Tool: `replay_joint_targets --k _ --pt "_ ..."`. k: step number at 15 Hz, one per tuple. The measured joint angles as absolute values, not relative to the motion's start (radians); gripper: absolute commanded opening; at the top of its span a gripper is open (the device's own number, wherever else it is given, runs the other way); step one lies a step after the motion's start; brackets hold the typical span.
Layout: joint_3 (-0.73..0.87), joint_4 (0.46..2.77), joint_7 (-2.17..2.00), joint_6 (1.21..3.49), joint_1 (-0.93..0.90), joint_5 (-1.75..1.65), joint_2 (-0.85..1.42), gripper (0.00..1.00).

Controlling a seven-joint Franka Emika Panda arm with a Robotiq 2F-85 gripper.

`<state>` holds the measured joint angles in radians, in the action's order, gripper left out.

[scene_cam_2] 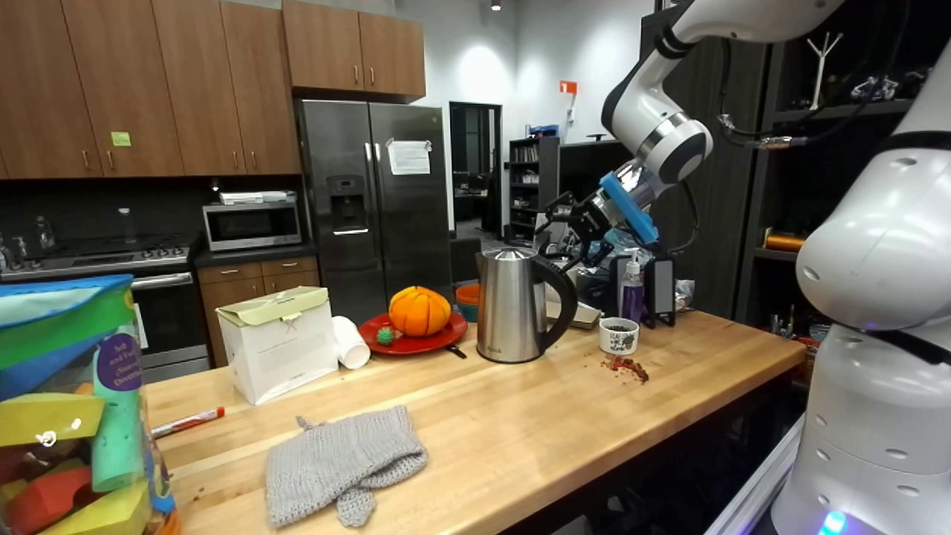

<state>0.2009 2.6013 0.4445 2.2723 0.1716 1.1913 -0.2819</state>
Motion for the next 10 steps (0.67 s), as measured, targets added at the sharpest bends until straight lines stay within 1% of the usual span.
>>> replay_joint_targets --k 10 --pt "0.2 2.609 0.448 2.272 0.174 1.191 -0.302 1.0"
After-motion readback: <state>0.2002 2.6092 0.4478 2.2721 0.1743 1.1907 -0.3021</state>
